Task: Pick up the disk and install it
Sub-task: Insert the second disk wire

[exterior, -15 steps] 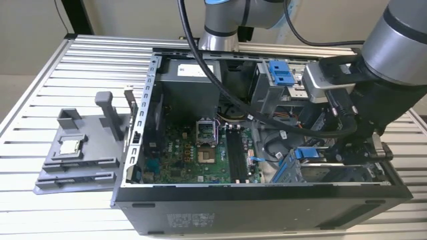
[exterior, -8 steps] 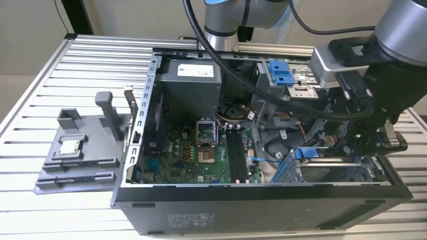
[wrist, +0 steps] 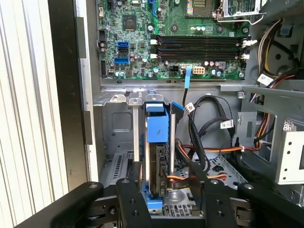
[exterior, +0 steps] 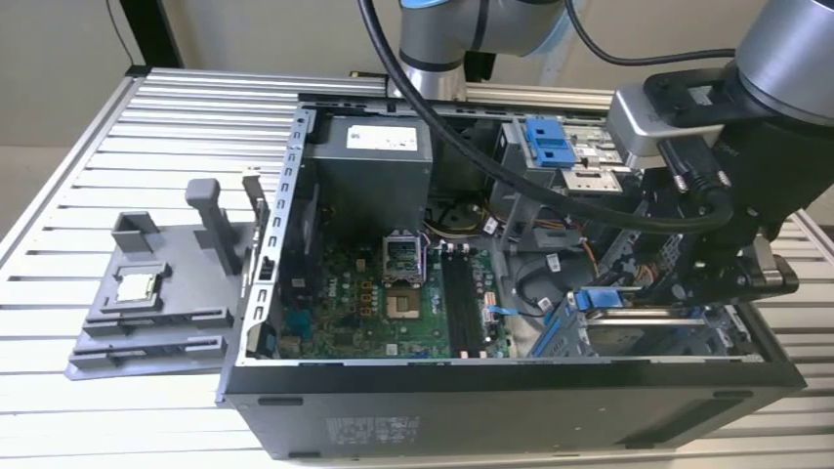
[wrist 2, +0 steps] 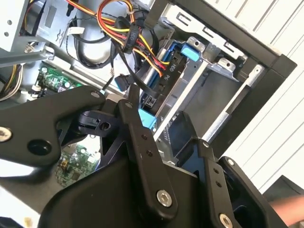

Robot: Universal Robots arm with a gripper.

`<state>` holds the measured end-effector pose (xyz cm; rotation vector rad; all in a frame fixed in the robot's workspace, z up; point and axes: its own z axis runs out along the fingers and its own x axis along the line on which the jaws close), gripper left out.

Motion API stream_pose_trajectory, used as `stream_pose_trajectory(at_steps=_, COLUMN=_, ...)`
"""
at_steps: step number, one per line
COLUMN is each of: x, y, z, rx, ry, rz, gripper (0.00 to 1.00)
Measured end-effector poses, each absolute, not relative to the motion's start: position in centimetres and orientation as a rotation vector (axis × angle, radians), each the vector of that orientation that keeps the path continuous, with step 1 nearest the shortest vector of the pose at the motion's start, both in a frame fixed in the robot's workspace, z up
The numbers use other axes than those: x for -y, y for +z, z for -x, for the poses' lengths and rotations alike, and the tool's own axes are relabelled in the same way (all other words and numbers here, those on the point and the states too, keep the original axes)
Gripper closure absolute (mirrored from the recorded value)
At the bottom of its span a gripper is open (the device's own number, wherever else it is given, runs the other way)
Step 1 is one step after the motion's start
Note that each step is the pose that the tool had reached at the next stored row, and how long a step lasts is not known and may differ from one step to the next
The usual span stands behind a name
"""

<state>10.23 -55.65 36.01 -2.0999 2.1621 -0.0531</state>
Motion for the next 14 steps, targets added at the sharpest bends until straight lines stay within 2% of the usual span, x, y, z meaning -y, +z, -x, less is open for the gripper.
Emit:
stream_pose_trajectory(at_steps=9, x=55.7, y=36.2, z=-10.2, rx=-2.163, ry=-0.054, rz=2.099, gripper=0.0)
stream_pose_trajectory(at_steps=14, x=55.7, y=38.4, z=-10.2, rx=-2.164, ry=-0.053, rz=2.099, gripper=0.0)
